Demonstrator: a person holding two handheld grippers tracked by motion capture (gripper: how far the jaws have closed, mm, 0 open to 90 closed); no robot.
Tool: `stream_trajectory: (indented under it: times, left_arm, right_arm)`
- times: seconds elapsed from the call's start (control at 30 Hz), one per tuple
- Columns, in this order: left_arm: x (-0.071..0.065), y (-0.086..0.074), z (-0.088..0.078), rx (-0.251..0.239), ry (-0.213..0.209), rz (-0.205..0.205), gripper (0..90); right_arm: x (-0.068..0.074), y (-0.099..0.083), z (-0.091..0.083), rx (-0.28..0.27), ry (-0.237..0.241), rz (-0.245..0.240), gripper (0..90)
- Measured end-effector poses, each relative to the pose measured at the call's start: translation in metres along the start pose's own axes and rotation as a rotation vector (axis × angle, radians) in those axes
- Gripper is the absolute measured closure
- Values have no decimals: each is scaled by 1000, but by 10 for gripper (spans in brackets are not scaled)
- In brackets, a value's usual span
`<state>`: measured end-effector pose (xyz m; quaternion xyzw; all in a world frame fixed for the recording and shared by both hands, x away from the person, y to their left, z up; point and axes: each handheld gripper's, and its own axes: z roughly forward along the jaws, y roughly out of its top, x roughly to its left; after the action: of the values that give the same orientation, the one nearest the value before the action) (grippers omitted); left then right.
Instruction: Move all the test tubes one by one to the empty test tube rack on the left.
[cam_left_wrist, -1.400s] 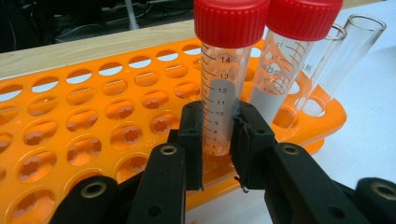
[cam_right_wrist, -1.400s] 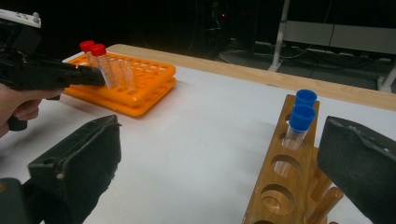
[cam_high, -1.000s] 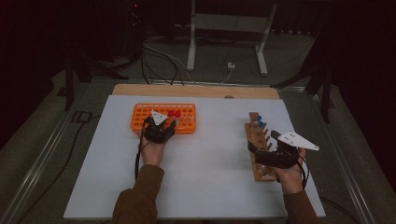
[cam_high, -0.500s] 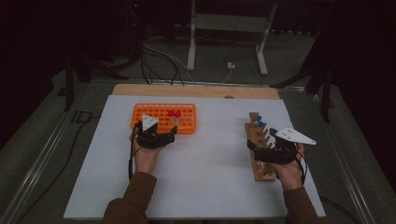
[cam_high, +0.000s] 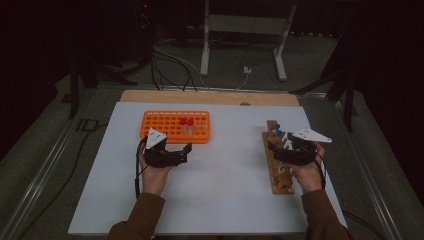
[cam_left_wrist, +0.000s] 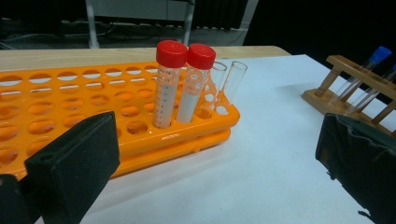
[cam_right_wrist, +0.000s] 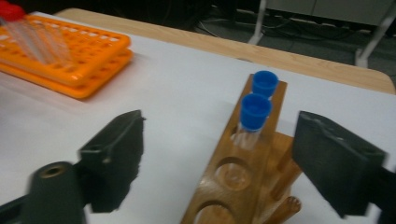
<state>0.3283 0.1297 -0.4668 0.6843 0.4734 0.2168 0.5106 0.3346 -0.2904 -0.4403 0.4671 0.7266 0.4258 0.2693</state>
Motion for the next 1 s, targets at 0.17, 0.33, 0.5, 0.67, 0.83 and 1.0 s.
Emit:
stream_trajectory:
  times: [0.17, 0.33, 0.5, 0.67, 0.83, 1.0]
  left_arm:
    - [-2, -1, -2, -14, 15, 5, 9]
    - [-2, -1, -3, -15, 12, 1, 10]
    - [-3, -2, -2, -7, 10, 4, 10]
    - [-6, -3, 1, -1, 5, 8, 11]
    - [-7, -3, 0, 2, 1, 12, 11]
    - [-8, -3, 1, 1, -8, 7, 11]
  right_arm:
    - [-7, 1, 14, 40, -65, -29, 429]
    - [-10, 2, 26, 70, -95, -55, 635]
    - [-10, 1, 31, 80, -91, -44, 713]
    - [-14, 2, 32, 84, -88, -3, 758]
    - [-13, 2, 30, 74, -84, -11, 765]
    - [-11, 9, 19, 32, -93, -35, 766]
